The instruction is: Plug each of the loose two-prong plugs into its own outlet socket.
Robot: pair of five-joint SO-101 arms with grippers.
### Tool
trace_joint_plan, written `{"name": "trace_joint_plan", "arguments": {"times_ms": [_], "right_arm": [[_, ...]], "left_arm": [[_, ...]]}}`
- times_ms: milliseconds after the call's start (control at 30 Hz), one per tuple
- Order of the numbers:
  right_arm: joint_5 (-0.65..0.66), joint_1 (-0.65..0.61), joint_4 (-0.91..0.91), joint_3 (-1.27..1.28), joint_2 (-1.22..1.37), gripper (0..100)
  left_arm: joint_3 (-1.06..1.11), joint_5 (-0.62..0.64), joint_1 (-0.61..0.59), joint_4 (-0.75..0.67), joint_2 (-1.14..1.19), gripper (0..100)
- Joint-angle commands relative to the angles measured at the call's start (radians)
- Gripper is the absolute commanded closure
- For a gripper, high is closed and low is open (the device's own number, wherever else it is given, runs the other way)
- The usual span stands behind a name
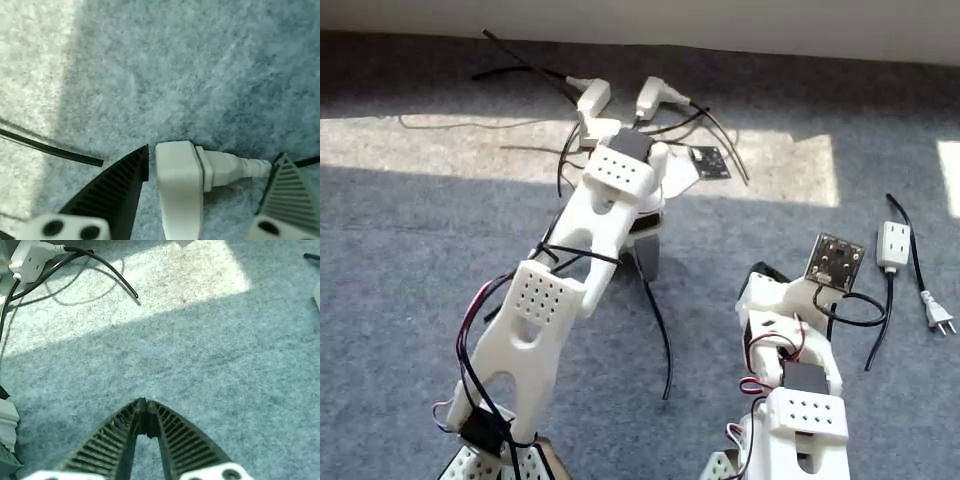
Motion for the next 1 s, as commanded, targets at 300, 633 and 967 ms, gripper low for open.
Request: {"name": "trace_joint_plan", "arguments": {"times_ms": [300,633,967], "right_arm": [[-0.009,-0.008,-0.025,-0.002,-0.010,99.1],[-0.009,-0.008,-0.025,-0.002,-0.010,99.1],[-0.009,-0.008,-0.025,-0.002,-0.010,99.1]], "left_arm": [[-0.058,-0.054,-0.051,0.008,0.016,65],[-0.159,-0.051,-0.082,0.009,0.016,88],[-0.260,-0.051,-0.082,0.009,0.016,96]]}}
